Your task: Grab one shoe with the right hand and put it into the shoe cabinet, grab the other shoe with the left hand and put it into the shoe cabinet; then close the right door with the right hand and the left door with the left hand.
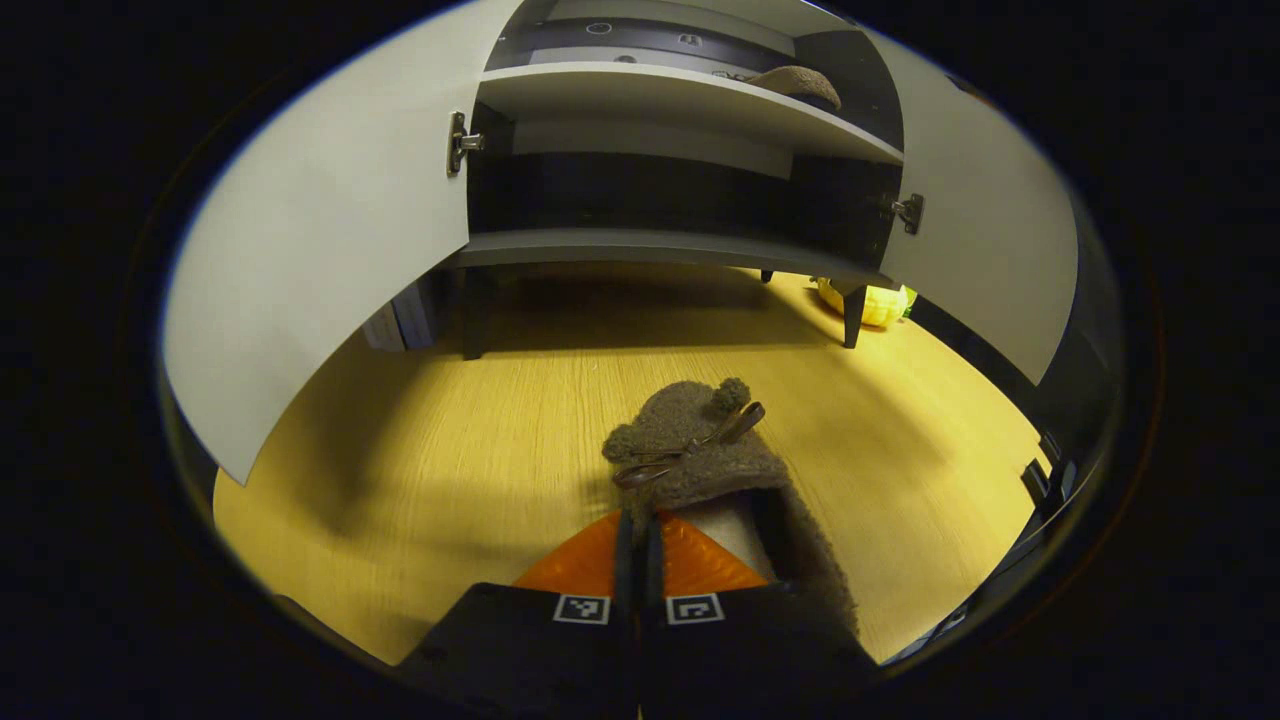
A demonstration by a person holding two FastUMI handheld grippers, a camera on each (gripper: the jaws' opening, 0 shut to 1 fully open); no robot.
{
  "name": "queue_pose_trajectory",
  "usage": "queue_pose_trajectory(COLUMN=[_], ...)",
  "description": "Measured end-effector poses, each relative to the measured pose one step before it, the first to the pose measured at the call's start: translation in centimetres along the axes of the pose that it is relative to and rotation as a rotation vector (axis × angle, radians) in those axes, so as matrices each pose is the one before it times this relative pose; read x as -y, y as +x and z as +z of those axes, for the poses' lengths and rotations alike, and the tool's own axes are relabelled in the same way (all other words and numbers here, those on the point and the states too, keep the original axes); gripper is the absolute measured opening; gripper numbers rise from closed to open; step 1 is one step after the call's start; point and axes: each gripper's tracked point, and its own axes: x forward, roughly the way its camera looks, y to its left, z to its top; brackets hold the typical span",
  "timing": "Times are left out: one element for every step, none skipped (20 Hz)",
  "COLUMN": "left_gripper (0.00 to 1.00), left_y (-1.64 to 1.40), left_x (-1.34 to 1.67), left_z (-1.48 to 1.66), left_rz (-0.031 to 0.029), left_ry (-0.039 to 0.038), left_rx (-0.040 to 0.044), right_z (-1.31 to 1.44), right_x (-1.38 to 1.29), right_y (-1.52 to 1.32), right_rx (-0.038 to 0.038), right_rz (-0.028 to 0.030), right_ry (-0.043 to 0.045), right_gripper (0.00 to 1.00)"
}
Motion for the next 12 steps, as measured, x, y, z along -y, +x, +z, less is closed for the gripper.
queue_pose_trajectory(left_gripper=[0.05,0.05,0.05,0.05,0.05,0.05,0.05,0.05,0.05,0.05,0.05,0.05], left_y=[0.017,0.052,-0.056,-0.116,-0.256,-0.436,-0.713,-0.855,-1.083,-1.306,-1.144,-0.993], left_x=[0.186,-0.125,0.047,0.098,0.089,-0.054,-0.120,-0.051,0.146,0.315,0.205,0.223], left_z=[0.113,0.027,0.156,0.180,0.330,0.606,1.002,1.126,1.505,1.778,1.960,2.150], left_rz=[-0.00967,-0.00065,-0.00679,-0.00817,-0.00828,-0.00289,0.00334,0.00059,-0.00290,-0.00819,-0.00594,-0.00233], left_ry=[0.00294,0.00284,-0.00530,-0.01350,-0.01838,-0.01226,0.00256,0.00730,0.00398,0.00365,0.00500,0.01017], left_rx=[-0.00188,-0.00732,-0.00732,-0.00485,-0.00562,0.00572,0.01857,0.01942,0.02488,0.02849,0.02879,0.03489], right_z=[-0.142,-0.134,-0.081,0.024,0.068,0.072,0.056,0.130,0.021,0.071,0.083,0.197], right_x=[0.103,0.087,0.068,0.078,-0.055,-0.165,-0.195,-0.178,-0.200,-0.266,-0.314,-0.221], right_y=[0.189,0.180,0.160,0.153,0.212,0.165,0.162,0.166,0.162,0.147,0.066,0.130], right_rx=[-0.00471,-0.00460,-0.00310,-0.00020,0.00125,0.00062,0.00268,0.00426,0.00259,0.00200,0.00294,0.00581], right_rz=[0.00318,0.00306,0.00311,0.00241,0.00596,0.00855,0.01022,0.00812,0.00930,0.01028,0.01095,0.00842], right_ry=[0.00546,0.00389,0.00163,0.00124,0.00243,0.00367,0.00295,0.00113,0.00056,0.00154,0.00129,-0.00124], right_gripper=[0.97,0.98,0.97,0.97,0.98,0.98,0.98,0.98,0.98,0.97,0.97,0.97])
